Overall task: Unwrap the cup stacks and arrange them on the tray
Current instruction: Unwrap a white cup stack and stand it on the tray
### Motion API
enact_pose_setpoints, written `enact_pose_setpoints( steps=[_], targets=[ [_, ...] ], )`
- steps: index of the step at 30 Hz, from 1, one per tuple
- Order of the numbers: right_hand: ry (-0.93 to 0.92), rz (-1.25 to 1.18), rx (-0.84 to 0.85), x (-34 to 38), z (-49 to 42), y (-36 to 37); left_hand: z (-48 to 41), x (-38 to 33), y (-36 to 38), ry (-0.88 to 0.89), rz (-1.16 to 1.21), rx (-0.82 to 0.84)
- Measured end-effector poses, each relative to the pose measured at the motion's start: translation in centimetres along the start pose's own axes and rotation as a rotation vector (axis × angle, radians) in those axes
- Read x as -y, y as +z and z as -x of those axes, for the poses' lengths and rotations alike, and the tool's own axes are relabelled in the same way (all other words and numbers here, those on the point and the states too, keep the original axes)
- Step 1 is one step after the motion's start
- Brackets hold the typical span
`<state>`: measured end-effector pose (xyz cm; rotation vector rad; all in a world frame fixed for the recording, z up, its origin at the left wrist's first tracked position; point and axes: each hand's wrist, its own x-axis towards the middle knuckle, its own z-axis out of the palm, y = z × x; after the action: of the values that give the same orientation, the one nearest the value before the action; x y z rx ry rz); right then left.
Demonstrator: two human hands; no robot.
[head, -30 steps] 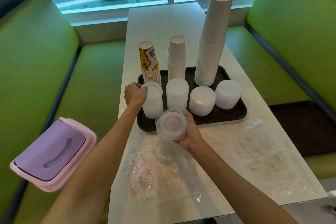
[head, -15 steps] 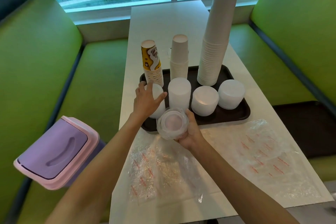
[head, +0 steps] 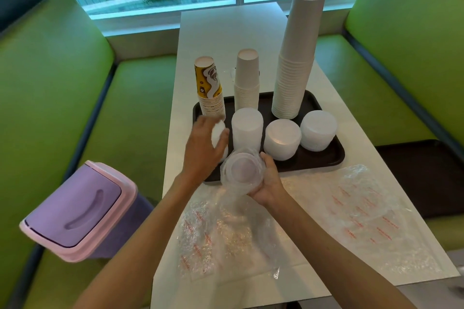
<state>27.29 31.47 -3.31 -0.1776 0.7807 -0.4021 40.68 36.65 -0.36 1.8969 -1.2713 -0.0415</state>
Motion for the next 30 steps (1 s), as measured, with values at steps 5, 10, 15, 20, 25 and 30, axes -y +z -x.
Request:
enact_pose_setpoints(
  steps=[5,10,15,20,25,30],
  targets=[
    [0.022,-0.014,0.073,-0.4,0.9,0.7,4.0,-0.5,0.8,0.1,-0.133,0.166],
    [0.043,0.022,0.073,-0.9,1.0,1.1,4.8,0.7,0.6,0.057,-0.216,0.194],
    [0.021,0.061,0.03,-1.0,0.9,1.1,4.5,0.7,0.6,0.001,-0.188,0.224],
    [-0.016,0.099,-0.027,-0.8,0.7,1.1,3.8,0.3,0.3,-0.055,-0.071,0.209],
    [-0.008,0.1,-0.005,-0.7,0.6,1.1,3.6,0.4,-0.1,-0.041,0.004,0.138],
    [-0.004,0.018,0.034,-0.8,0.6,1.0,3.1,0.6,-0.5,-0.123,0.183,0.041]
  ],
)
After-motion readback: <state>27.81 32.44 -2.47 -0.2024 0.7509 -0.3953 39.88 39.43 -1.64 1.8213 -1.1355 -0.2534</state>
